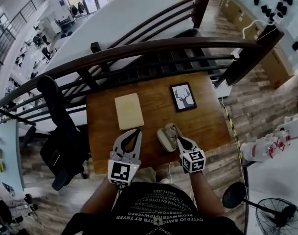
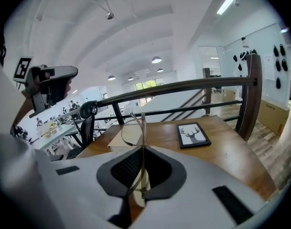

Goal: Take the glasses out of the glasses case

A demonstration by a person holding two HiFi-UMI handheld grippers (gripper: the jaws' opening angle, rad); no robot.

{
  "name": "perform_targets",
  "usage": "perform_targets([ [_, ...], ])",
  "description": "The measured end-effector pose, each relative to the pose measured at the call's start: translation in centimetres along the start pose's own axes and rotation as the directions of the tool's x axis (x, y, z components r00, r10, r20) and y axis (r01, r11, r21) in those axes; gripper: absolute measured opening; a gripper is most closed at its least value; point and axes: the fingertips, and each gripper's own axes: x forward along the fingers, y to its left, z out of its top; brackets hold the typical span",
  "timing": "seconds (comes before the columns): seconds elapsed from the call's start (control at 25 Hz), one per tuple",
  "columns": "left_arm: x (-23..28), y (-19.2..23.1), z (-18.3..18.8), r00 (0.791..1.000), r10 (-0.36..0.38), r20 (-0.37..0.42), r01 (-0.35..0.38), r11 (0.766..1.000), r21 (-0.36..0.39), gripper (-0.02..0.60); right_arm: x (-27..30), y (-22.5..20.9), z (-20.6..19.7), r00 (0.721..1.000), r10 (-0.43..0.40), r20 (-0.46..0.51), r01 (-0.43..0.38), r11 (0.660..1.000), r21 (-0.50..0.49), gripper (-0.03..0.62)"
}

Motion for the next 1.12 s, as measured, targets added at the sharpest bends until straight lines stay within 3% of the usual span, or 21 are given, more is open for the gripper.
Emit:
perform_targets([
  [0.44, -2.3, -2.1, 1.5, 0.999, 0.011, 0.043, -0.011, 1.0, 0.007, 0.029, -7.2, 3.2, 6.5, 0.978, 0.035, 0.207, -0.017, 0.996, -0.088, 0.026],
  [0.8, -4.0, -4.2, 2.4, 0.998, 0.012, 0.064, -0.013, 1.0, 0.016, 0.028, -12.6, 5.2, 10.0, 0.943, 0.082, 0.321, -0.037, 0.989, -0.144, 0.026],
  [1.12, -5.6, -5.9, 2.7, 0.997, 0.025, 0.078, -0.026, 0.999, 0.021, 0.029, -17.6, 6.4, 12.4, 0.903, 0.129, 0.41, -0.082, 0.988, -0.129, 0.026],
])
